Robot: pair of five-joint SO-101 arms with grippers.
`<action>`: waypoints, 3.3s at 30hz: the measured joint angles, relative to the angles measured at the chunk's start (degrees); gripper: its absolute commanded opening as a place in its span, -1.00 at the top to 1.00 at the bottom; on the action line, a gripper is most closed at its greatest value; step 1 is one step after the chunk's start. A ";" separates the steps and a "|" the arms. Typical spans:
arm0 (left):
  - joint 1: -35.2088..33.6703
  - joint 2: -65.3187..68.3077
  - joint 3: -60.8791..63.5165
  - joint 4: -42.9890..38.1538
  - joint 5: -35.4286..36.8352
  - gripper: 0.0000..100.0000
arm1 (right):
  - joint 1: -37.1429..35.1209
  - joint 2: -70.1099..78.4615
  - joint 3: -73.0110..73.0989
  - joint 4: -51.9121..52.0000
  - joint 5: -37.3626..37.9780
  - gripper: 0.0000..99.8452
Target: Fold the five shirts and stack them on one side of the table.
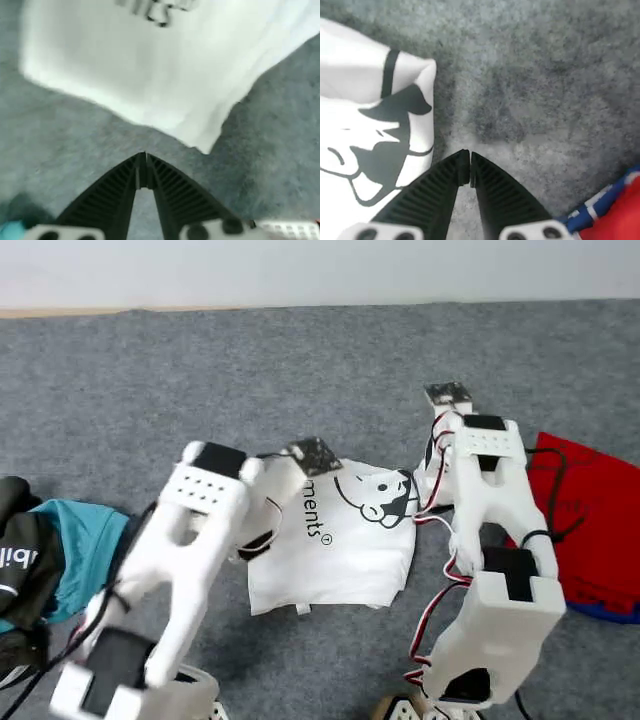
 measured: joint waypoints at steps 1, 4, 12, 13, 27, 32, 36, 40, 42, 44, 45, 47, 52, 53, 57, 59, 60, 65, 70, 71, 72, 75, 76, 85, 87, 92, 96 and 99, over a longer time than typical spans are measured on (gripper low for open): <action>-1.49 -1.76 0.00 0.00 0.09 0.99 | -0.79 -1.23 -1.67 1.67 0.00 0.97; -7.74 -6.24 0.00 0.18 -0.09 0.99 | -4.31 -4.57 -7.03 5.71 0.00 0.97; -25.93 -9.85 0.79 -2.11 1.76 0.99 | -16.26 -3.60 -14.42 7.47 1.67 0.97; -26.99 -9.85 0.79 -2.29 1.93 0.99 | -17.05 -1.93 -14.42 7.38 2.64 0.97; -31.91 -9.85 3.52 -3.87 2.02 0.99 | -4.13 14.33 -14.42 3.34 6.59 0.98; -31.91 -9.85 5.80 -5.36 2.02 0.99 | 0.18 14.33 -14.42 3.43 9.32 0.98; -31.91 -9.85 6.59 -6.42 2.02 0.99 | 0.18 13.45 -14.42 4.84 9.49 0.98; -31.91 -9.85 7.12 -7.21 2.20 0.99 | -4.04 8.09 -14.42 7.21 9.49 0.98; -31.91 -9.85 7.21 -7.21 2.20 0.99 | -7.12 5.01 -14.42 7.82 9.49 0.98; -31.91 -9.85 7.21 -7.21 2.20 0.99 | -9.85 2.29 -14.42 8.35 9.49 0.98; -31.91 -9.85 7.21 -7.21 2.20 0.99 | -11.16 1.23 -14.42 9.05 9.49 0.98; -31.91 -9.85 7.21 -7.21 2.20 0.99 | -14.42 -0.18 -14.42 10.81 9.49 0.98; -32.35 -9.85 7.21 -7.91 2.81 0.99 | -22.59 -0.62 -14.42 15.38 9.49 0.98; -32.88 -9.85 7.21 -8.26 3.60 0.99 | -24.00 -0.62 -14.42 16.18 9.49 0.98; -35.34 -9.85 7.21 -10.55 5.71 0.99 | -28.92 0.88 -14.42 17.76 9.49 0.98; -36.92 -9.85 7.21 -11.08 6.86 0.99 | -31.03 3.69 -14.42 17.85 9.49 0.98; -37.36 -9.85 7.21 -11.25 7.03 0.99 | -32.09 5.19 -14.42 17.85 9.49 0.98; -39.65 -9.85 7.21 -11.78 7.74 0.99 | -38.59 12.13 -14.42 17.23 9.49 0.98; -40.97 -9.85 7.21 -11.78 7.82 0.99 | -40.88 15.12 -14.42 13.27 9.58 0.98; -40.97 -9.85 7.21 -11.78 7.82 0.99 | -40.79 15.12 -15.03 13.19 9.58 0.97; -40.79 -9.85 7.21 -11.78 7.82 0.99 | -40.70 15.21 -16.70 13.36 9.58 0.97; -40.79 -9.85 7.21 -11.78 7.82 0.99 | -39.74 15.21 -23.21 14.95 9.58 0.97; -40.79 -9.85 7.56 -11.78 7.82 0.99 | -39.03 15.21 -25.58 15.56 9.58 0.97; -40.88 -9.85 10.37 -12.48 9.76 0.99 | -33.05 22.77 -37.19 9.23 9.58 0.97; -40.88 -9.85 10.37 -12.48 9.76 0.99 | -32.53 24.70 -37.19 8.62 9.58 0.98; -40.88 -9.85 10.37 -12.48 9.85 0.99 | -33.85 25.05 -37.27 15.21 9.58 0.98; -40.88 -9.85 10.37 -12.48 9.85 0.99 | -34.81 24.26 -37.27 21.10 9.58 0.98; -40.88 -9.85 10.37 -12.48 9.85 0.99 | -34.81 21.80 -37.27 24.35 9.58 0.98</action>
